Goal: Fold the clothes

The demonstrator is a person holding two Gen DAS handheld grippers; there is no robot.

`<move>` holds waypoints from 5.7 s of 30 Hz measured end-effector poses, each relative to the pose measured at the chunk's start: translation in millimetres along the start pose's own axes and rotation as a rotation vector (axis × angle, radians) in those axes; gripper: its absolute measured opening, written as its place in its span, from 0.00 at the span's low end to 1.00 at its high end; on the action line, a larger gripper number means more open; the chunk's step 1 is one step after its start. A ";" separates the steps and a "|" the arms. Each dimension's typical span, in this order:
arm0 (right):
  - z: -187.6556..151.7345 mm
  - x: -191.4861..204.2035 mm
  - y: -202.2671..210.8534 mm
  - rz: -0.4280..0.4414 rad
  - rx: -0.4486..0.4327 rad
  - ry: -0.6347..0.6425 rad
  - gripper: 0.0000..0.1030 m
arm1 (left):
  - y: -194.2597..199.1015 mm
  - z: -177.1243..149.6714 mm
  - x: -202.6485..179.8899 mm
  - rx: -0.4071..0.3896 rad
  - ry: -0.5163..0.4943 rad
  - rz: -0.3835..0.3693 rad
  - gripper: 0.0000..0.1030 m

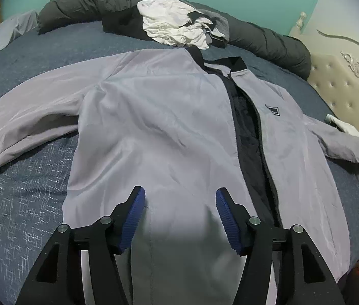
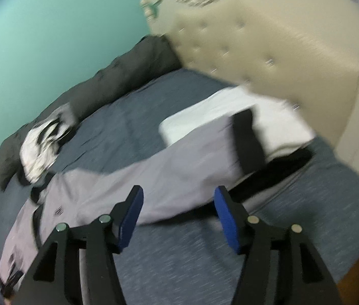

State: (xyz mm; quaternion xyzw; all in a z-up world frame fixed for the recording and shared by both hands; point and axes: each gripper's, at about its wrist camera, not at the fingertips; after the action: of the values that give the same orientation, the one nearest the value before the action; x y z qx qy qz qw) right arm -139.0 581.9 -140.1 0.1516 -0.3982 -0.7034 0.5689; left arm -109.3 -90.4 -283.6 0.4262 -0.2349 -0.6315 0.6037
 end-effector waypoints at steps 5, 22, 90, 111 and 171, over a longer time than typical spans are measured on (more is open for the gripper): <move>27.6 -24.2 -4.7 -0.054 0.002 -0.047 0.58 | 4.8 0.3 1.3 -0.011 0.005 -0.003 0.65; 38.7 -30.6 -52.3 -0.141 0.064 0.043 0.30 | 0.4 -2.5 9.2 -0.009 0.021 -0.006 0.65; -289.0 496.6 -42.6 0.839 0.574 0.672 0.48 | 103.7 -28.3 81.8 -0.134 0.165 -0.082 0.65; -135.3 292.3 -123.3 0.192 0.287 0.684 0.49 | 38.0 -32.3 31.7 0.010 0.017 -0.104 0.66; -21.7 448.6 -284.7 -0.057 0.531 0.791 0.46 | -1.9 -42.3 25.3 0.079 -0.025 -0.006 0.68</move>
State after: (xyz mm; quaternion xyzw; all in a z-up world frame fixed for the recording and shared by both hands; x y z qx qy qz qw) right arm -455.7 170.4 -254.9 0.5586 -0.3126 -0.4812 0.5988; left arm -73.2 -105.3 -313.9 0.4426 -0.2660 -0.6288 0.5813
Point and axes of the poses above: each gripper's, at about its wrist camera, not at the fingertips, and y roughly against the way its jaws point, x to its left, z to its top, and after that the axes turned 4 degrees about x, right-handed
